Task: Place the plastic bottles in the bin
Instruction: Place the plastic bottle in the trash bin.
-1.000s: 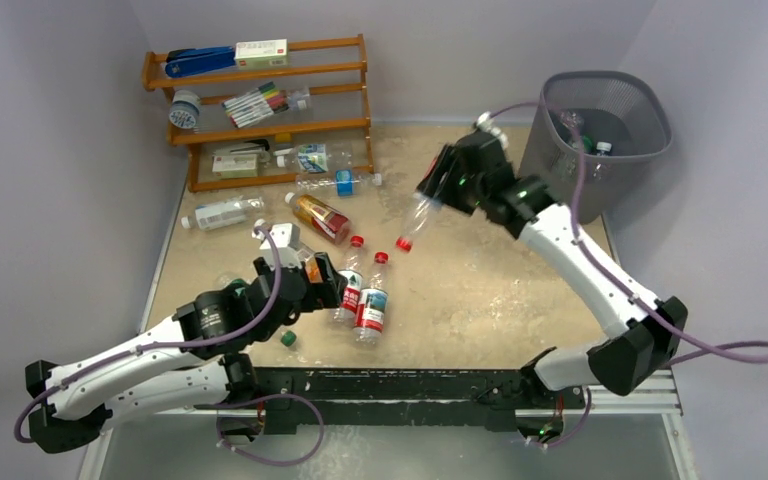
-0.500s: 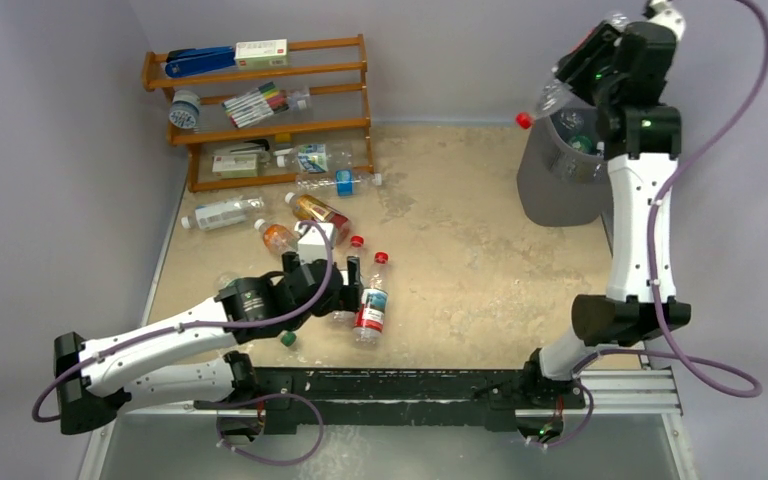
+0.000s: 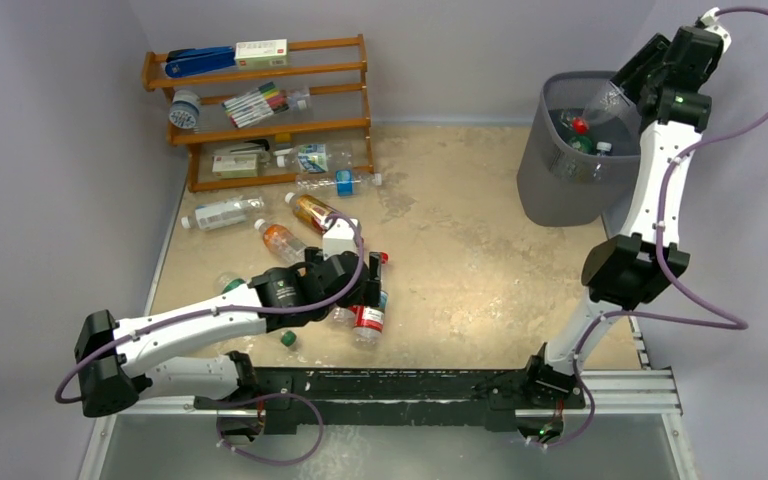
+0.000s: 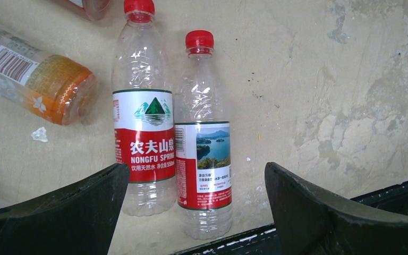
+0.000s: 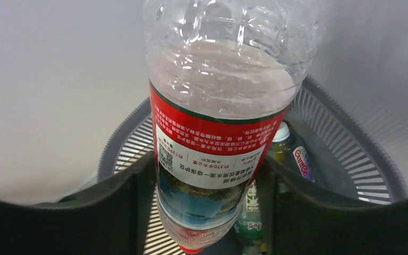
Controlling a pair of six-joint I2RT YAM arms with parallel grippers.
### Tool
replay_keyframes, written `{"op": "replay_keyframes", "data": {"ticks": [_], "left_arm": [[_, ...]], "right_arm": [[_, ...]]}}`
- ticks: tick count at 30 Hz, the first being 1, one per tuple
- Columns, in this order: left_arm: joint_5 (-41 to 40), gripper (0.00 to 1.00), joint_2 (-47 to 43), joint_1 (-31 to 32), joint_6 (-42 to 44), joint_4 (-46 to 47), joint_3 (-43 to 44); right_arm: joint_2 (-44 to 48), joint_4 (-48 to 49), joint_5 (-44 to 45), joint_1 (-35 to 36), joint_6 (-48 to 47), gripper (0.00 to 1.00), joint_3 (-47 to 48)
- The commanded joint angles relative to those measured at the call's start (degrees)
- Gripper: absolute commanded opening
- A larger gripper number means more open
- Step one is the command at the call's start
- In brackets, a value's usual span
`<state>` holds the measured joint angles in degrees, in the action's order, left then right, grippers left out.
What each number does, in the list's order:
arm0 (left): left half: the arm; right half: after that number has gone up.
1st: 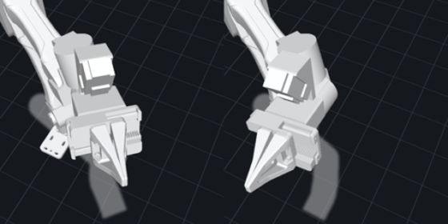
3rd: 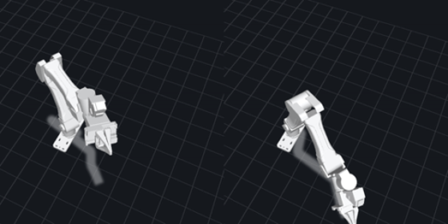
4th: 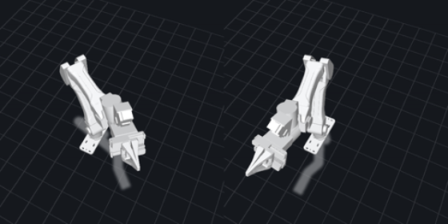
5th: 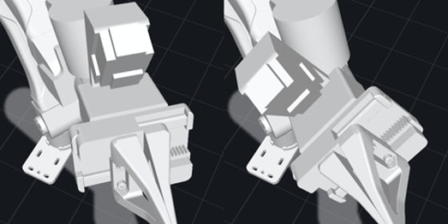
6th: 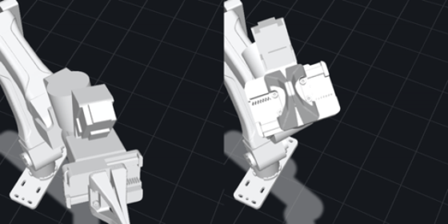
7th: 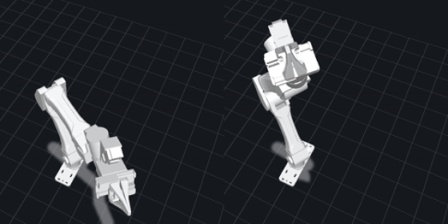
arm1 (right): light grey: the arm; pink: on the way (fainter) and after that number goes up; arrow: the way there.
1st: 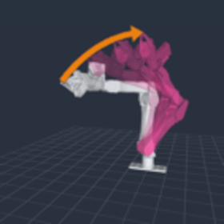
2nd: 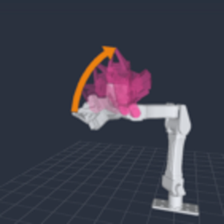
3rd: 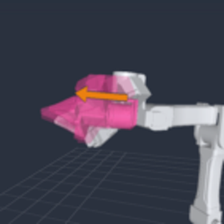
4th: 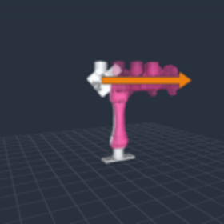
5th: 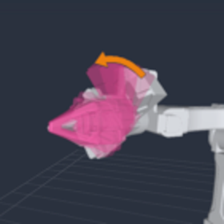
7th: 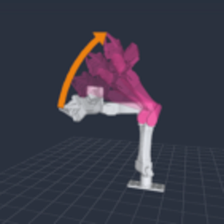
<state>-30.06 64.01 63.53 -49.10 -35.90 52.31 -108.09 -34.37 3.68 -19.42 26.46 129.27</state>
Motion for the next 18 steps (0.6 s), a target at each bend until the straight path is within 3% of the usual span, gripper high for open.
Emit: {"op": "replay_keyframes", "data": {"ticks": [1,7,11,18], "left_arm": [[0.2,1.0,1.66,0.23,-2.37,3.3,2.49],[-1.36,1.0,1.58,0.25,-3.15,1.67,3.38],[-2.17,1.0,1.19,0.24,-2.64,0.87,3.5],[-2.51,1.0,2.26,0.28,-2.4,0.07,5.49]], "right_arm": [[1.29,1.9,-1.28,0.35,-2.75,0.72,2.74],[6.07,4.15,-3.36,0.35,-3.06,0.9,-2.53],[10.54,5.19,-4.18,0.43,-4.67,0.92,-6.42],[20.95,7.08,-15.04,3.4,-5.22,0.93,-16.1]]}}
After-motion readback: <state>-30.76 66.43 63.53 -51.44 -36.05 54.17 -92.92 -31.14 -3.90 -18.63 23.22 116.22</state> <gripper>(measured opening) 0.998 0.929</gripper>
